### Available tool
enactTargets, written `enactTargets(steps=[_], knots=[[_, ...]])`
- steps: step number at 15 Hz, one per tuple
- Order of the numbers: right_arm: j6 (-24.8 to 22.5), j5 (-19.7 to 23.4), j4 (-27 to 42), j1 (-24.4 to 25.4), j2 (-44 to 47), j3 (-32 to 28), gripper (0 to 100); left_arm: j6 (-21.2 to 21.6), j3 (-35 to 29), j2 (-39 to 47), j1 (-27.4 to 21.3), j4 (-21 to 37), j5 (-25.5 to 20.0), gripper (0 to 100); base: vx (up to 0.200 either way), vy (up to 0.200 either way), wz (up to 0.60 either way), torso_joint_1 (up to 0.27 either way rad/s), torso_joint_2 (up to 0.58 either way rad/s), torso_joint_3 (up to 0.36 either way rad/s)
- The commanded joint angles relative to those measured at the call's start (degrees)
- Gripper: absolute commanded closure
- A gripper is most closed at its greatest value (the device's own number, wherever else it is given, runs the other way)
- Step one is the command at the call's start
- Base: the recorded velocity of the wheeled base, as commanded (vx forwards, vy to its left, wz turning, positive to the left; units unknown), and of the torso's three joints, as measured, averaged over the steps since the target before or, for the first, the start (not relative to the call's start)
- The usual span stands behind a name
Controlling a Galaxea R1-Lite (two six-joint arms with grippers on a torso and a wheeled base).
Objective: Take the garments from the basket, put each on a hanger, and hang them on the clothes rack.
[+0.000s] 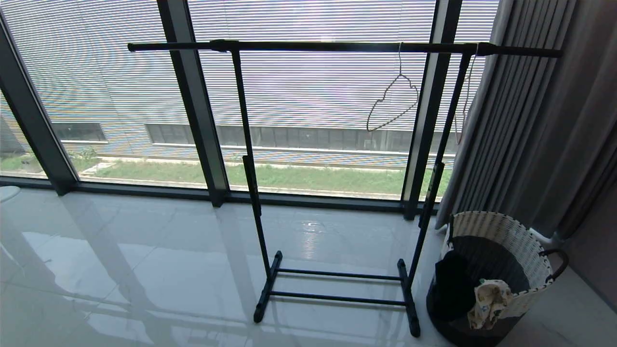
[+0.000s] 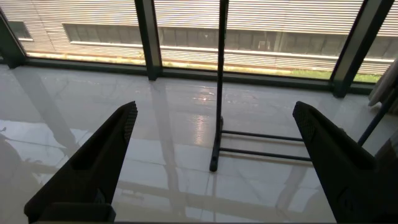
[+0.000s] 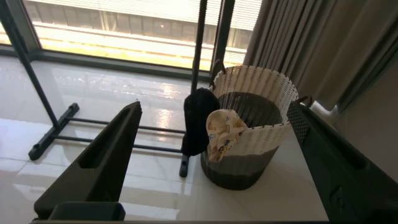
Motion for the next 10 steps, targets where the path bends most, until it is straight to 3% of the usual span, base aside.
enactTargets(steps=[1, 7, 9, 10], knots=[[0.01, 0.01, -0.04, 0.00, 0.00, 0.00, 0, 0.02, 0.00, -0.02, 0.00, -0.01, 0.02, 0, 0.000, 0.000, 0.00, -0.188, 0.47, 0.286], [0.01, 0.01, -0.04, 0.00, 0.00, 0.00, 0, 0.20, 0.00, -0.02, 0.00, 0.08, 0.02, 0, 0.000, 0.000, 0.00, -0.156, 0.45, 0.289], [0.01, 0.01, -0.04, 0.00, 0.00, 0.00, 0, 0.28, 0.00, -0.02, 0.00, 0.08, 0.02, 0, 0.000, 0.000, 0.00, -0.058, 0.18, 0.119], [0.01, 0.01, -0.04, 0.00, 0.00, 0.00, 0, 0.46, 0.00, -0.02, 0.00, 0.08, 0.02, 0, 0.000, -0.200, 0.00, -0.022, 0.08, 0.051]])
